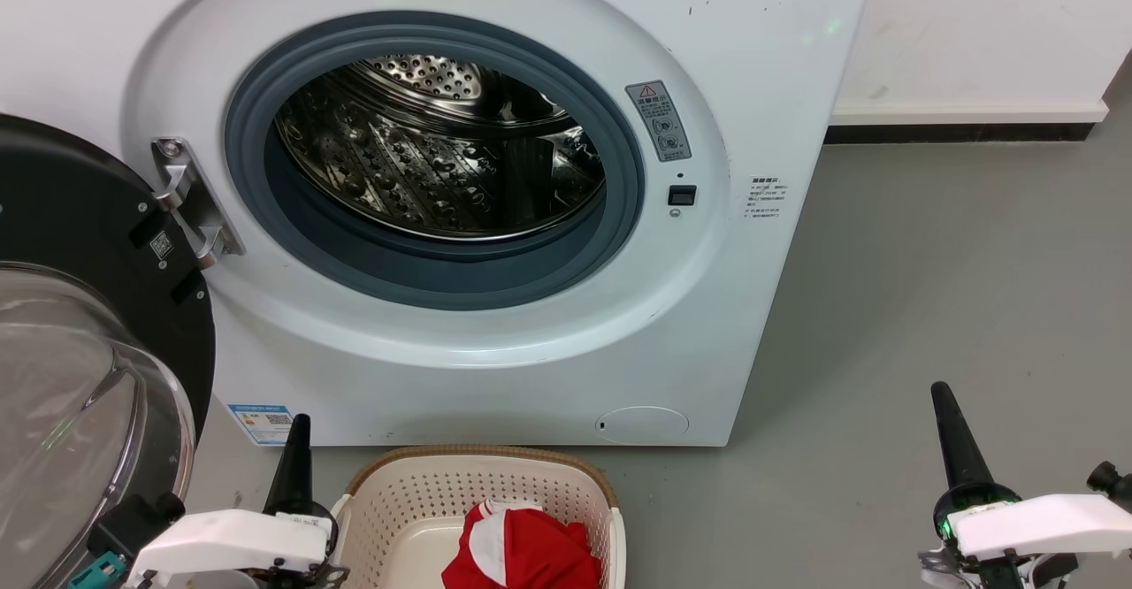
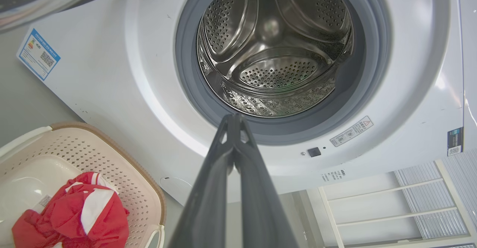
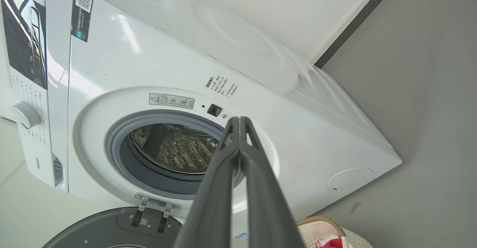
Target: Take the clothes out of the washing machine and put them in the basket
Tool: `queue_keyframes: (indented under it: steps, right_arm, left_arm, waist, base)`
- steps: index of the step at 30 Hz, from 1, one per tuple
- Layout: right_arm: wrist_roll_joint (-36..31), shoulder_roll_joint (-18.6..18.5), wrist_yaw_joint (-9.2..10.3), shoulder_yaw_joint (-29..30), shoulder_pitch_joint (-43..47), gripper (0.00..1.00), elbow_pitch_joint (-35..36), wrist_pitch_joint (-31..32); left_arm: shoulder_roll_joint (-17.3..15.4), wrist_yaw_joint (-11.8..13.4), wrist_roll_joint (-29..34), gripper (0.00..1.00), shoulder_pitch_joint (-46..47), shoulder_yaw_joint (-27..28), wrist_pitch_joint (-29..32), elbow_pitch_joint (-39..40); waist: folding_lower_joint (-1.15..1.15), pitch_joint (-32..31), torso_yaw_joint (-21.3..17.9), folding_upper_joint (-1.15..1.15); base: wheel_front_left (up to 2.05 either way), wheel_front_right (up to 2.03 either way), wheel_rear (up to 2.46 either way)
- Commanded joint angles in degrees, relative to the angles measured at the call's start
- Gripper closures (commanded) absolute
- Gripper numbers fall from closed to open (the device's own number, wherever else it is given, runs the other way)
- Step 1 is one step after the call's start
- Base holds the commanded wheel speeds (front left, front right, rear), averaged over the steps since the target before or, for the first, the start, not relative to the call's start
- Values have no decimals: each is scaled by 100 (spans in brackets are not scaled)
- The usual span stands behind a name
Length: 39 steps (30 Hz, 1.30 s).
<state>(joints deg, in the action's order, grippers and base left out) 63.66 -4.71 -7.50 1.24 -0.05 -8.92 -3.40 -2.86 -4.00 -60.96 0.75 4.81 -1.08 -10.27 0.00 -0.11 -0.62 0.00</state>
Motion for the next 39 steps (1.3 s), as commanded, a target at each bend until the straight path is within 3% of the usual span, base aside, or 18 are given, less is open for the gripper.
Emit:
queue_keyframes:
  steps: [1,39]
  right_arm:
    - [164,-36,0,19,-191,100,15,37]
    - [2136,-5,1,204,-504,100,-341,557]
  left_arm:
    - [-3,-40,-161,100,160,32,49,26]
    - [-2,-260,-2185,100,457,135,545,-256]
  waist:
    - [0,1,2,0]
    - [0,18,39,0]
  base:
    - [0,0,0]
    - [0,0,0]
